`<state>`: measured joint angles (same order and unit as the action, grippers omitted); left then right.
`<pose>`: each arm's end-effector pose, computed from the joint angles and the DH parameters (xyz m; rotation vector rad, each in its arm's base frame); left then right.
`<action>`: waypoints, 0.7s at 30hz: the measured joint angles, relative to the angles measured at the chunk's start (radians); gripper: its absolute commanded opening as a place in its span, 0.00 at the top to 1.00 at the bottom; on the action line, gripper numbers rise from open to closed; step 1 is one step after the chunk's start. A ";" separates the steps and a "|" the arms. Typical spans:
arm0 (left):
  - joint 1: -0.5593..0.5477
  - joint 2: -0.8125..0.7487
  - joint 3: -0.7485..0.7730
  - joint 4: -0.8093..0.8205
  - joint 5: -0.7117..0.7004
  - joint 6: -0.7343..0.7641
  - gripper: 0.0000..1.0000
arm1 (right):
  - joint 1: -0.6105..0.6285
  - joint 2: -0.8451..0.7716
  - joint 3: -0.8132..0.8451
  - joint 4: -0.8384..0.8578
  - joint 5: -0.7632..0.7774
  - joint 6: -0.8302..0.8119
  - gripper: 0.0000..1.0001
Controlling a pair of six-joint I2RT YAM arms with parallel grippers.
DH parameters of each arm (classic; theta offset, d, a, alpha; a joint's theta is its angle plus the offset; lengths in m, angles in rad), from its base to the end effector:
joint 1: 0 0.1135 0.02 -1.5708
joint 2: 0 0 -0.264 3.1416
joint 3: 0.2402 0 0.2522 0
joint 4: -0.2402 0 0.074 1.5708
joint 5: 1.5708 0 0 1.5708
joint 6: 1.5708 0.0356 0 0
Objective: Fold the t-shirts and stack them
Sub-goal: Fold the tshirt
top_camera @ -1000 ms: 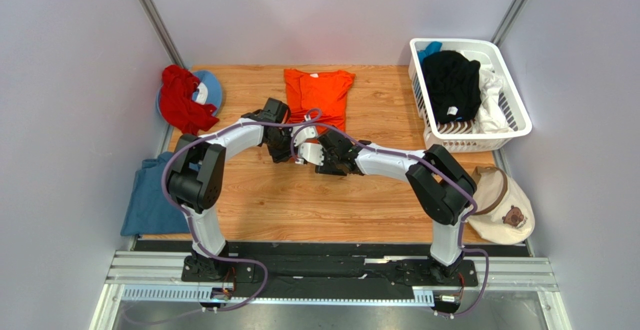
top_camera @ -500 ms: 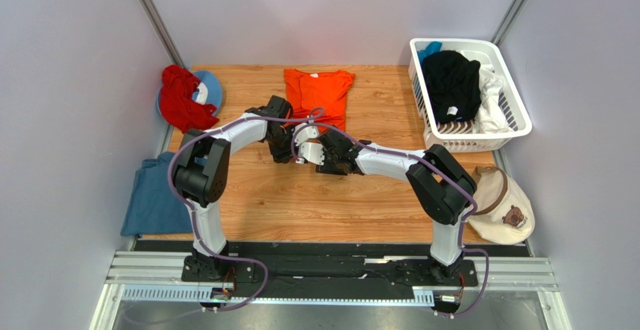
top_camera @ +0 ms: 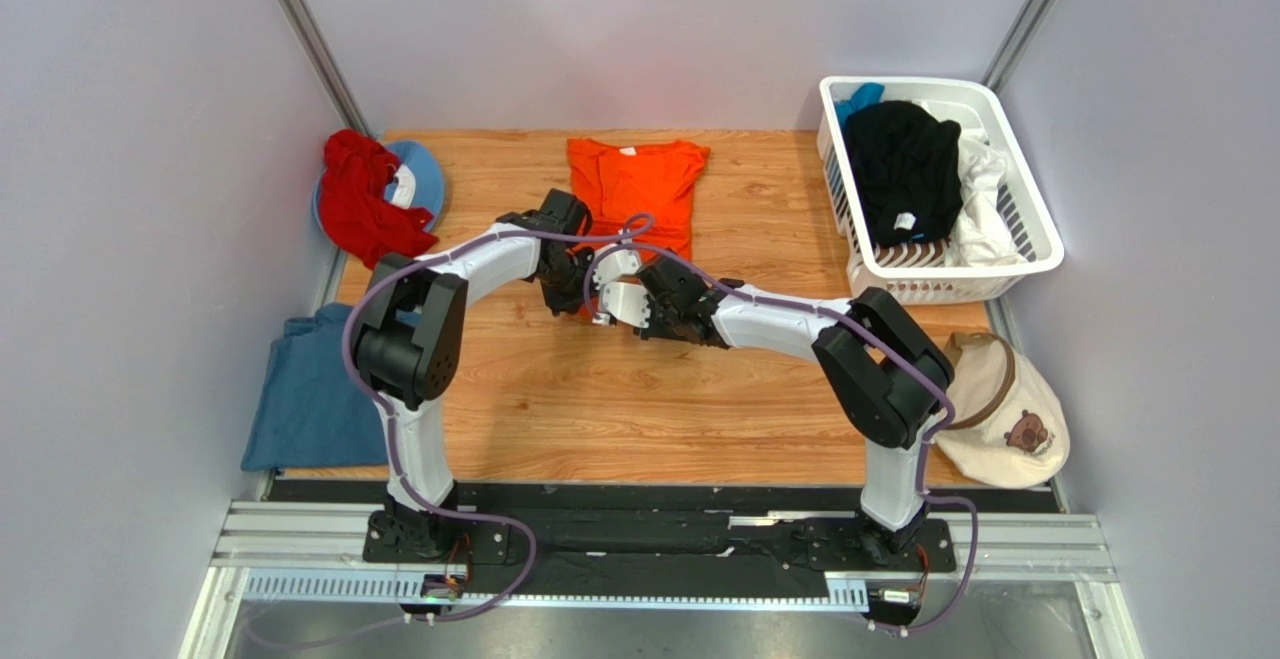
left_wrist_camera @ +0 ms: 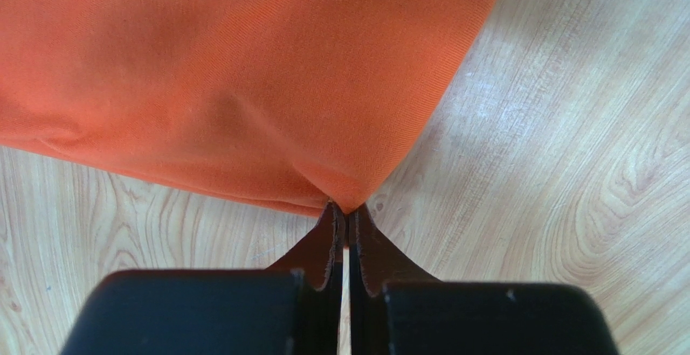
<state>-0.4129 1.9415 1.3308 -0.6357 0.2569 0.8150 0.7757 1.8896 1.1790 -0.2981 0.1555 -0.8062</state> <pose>0.3493 -0.1629 0.1655 1.6392 2.2243 -0.2594 0.2793 0.2662 0.1575 -1.7897 1.8514 -0.2119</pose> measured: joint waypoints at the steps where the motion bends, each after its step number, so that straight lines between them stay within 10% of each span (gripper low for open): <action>1: 0.000 0.000 0.000 0.000 0.000 -0.001 1.00 | 0.000 0.000 0.000 0.000 0.000 0.000 0.83; 4: -0.001 -0.008 -0.015 0.017 -0.003 -0.006 1.00 | 0.000 0.000 0.000 -0.001 -0.002 0.000 1.00; 21: -0.006 -0.145 -0.115 0.009 -0.005 -0.071 1.00 | 0.011 -0.098 -0.049 -0.035 -0.047 0.034 1.00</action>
<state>-0.4194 1.7966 1.2156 -0.6266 0.2516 0.7437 0.7868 1.7912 1.1301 -0.3332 0.1081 -0.7719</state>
